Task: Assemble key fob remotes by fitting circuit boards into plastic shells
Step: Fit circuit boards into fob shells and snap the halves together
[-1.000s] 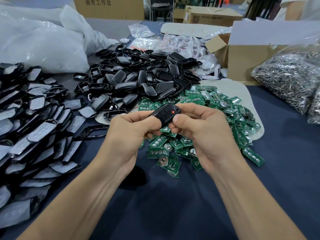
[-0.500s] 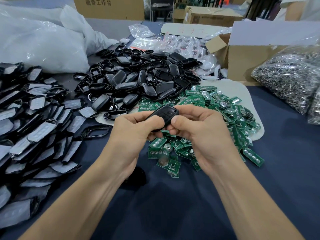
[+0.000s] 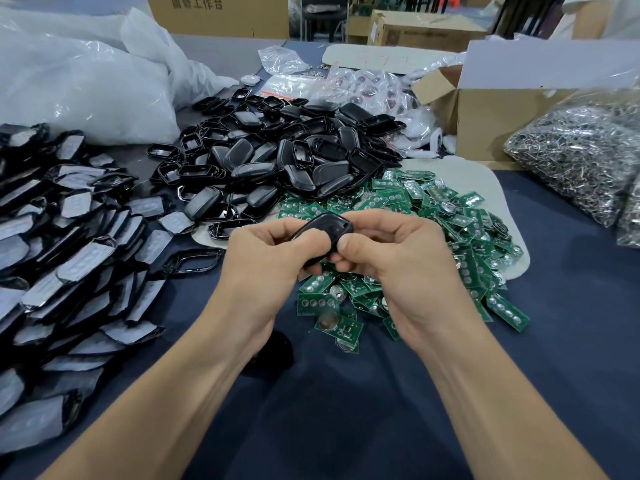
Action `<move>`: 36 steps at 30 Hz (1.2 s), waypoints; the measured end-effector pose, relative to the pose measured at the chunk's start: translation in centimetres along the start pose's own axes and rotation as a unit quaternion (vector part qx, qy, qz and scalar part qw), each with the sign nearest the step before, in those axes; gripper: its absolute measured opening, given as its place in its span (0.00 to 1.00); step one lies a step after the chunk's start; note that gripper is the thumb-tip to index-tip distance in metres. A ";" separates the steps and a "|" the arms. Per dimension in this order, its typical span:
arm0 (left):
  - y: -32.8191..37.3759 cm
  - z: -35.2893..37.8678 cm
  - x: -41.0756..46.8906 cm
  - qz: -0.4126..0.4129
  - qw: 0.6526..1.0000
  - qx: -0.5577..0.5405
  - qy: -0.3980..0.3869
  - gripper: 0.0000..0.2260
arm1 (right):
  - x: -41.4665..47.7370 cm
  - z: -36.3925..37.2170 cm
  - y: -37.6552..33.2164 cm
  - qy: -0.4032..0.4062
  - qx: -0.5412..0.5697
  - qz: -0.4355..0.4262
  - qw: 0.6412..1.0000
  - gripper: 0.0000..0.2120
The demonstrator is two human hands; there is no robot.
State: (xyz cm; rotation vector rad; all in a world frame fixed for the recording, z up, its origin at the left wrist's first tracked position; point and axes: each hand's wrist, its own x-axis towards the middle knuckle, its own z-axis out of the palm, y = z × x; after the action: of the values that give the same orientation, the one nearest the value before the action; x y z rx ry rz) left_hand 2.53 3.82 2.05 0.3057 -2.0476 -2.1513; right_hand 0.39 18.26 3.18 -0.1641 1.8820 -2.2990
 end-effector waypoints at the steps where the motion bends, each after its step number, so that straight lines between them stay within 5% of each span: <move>1: 0.0 0.1 0.0 0.000 1.000 -0.008 0.007 0.02 | 0.0 0.1 0.1 -0.001 0.001 0.000 1.000 0.12; 17: 0.1 0.3 -0.1 0.003 0.999 0.000 0.034 0.08 | 0.2 0.0 0.8 -0.011 -0.026 -0.008 1.000 0.09; 24: -0.2 -0.4 0.2 0.057 0.997 0.027 -0.054 0.10 | 0.8 -0.7 0.7 0.025 -0.040 -0.009 0.999 0.11; 27: -0.5 -0.7 0.4 0.067 0.996 0.043 -0.031 0.15 | 1.2 -1.8 0.3 0.051 -0.022 -0.005 0.998 0.12; 36: -1.8 0.1 -0.2 0.188 0.973 0.132 0.020 0.22 | 1.3 -4.7 -1.2 -0.024 -0.256 -0.035 0.966 0.15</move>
State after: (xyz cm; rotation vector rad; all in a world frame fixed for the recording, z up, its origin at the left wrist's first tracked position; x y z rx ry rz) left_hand 2.74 4.06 0.24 -0.0123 -2.1614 -1.6447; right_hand -1.84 22.73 3.36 -0.3508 2.4357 -1.7735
